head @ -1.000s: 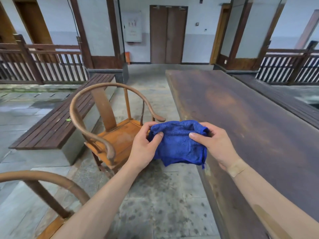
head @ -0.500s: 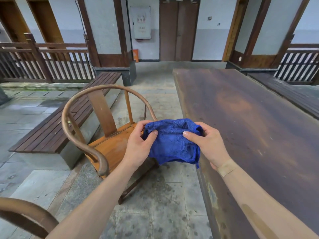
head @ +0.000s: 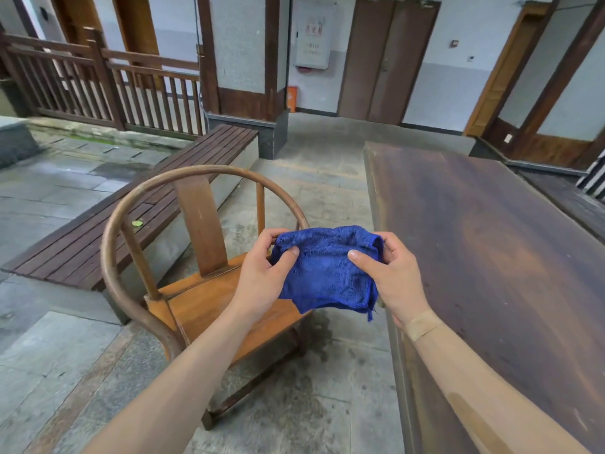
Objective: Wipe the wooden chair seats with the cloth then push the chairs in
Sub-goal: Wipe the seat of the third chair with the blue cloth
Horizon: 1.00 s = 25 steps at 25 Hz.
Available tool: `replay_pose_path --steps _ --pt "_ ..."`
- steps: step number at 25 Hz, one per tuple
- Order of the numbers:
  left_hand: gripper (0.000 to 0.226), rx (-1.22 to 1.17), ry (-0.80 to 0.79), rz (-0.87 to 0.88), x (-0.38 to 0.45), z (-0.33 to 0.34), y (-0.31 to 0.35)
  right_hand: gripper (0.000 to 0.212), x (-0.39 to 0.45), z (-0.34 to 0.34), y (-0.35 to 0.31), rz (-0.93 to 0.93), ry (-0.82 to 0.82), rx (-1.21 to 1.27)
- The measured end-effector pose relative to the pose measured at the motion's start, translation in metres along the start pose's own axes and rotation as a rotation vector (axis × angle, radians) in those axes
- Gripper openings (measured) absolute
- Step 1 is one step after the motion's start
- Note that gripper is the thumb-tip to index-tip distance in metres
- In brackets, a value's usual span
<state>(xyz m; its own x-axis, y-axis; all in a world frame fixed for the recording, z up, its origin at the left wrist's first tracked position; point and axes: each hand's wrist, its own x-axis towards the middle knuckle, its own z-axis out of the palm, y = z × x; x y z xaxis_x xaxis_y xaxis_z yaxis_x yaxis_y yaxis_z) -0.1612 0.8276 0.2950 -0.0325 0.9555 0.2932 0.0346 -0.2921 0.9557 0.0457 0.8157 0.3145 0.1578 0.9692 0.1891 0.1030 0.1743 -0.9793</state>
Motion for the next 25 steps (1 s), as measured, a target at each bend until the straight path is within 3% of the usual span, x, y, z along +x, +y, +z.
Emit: replay_pose_path --steps 8,16,21,25 --pt "0.015 0.101 0.222 -0.066 0.112 -0.051 -0.058 0.025 0.147 0.096 0.053 0.052 -0.18 0.072" --pt "0.019 0.25 0.548 -0.113 0.224 -0.091 -0.109 0.021 0.31 0.202 0.092 0.031 -0.477 0.092" --pt "0.019 0.306 0.732 -0.167 0.25 -0.129 -0.136 0.021 0.352 0.267 0.115 0.07 -0.655 0.089" --pt "0.014 0.33 0.762 -0.25 0.249 -0.15 -0.176 0.019 0.355 0.3 0.157 0.161 -0.724 0.07"
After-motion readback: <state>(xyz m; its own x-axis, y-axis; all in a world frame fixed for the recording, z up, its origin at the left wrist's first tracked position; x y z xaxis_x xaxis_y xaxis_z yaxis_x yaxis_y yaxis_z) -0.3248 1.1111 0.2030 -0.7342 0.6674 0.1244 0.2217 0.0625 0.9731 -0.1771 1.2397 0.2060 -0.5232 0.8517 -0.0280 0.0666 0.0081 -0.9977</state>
